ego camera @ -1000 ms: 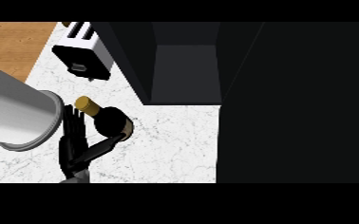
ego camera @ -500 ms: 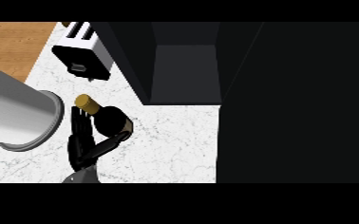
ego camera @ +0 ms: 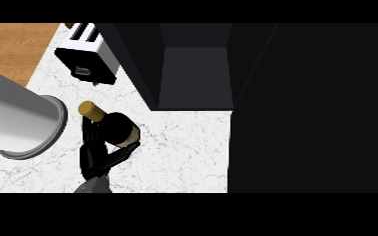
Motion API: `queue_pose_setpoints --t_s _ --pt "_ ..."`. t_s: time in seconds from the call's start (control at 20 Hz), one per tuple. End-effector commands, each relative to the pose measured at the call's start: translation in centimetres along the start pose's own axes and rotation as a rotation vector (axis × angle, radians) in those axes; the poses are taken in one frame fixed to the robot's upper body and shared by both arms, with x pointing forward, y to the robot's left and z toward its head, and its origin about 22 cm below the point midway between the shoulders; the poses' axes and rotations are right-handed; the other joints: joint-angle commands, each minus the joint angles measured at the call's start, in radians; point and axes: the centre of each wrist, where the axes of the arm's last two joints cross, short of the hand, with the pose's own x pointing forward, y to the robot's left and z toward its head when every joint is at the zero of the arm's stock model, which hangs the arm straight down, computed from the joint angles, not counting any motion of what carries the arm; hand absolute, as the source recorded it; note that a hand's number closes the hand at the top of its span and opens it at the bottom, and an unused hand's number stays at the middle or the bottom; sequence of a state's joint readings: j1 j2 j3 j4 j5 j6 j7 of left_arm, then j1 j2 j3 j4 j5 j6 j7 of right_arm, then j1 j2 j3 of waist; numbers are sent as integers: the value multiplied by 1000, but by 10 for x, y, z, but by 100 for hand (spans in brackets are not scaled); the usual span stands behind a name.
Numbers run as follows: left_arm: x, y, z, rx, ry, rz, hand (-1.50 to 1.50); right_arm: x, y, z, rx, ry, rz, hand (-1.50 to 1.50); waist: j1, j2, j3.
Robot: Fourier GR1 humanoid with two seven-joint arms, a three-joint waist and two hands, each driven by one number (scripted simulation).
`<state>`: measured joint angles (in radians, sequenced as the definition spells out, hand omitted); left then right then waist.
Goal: Pick up the wine, place it into the cabinet and close the cabinet
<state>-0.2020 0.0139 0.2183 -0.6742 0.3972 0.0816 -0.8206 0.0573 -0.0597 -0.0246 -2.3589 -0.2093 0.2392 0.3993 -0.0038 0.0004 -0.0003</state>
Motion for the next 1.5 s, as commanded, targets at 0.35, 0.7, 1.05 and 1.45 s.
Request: queue_pose_setpoints --t_s 0.35,0.7,1.05,1.45 --pt "-18 14 8 -47 3 53 150 21 8 1 0 3 1 -150 0 0 0" --pt "-17 -6 -11 -56 3 23 150 -11 6 2 20 -7 8 -150 -9 3 -1" --pt "-27 72 71 -402 169 49 150 5 -1 10 -24 8 16 -150 12 -4 1" --pt "-11 66 65 -433 64 133 150 -4 4 -3 0 8 10 -150 12 -2 0"
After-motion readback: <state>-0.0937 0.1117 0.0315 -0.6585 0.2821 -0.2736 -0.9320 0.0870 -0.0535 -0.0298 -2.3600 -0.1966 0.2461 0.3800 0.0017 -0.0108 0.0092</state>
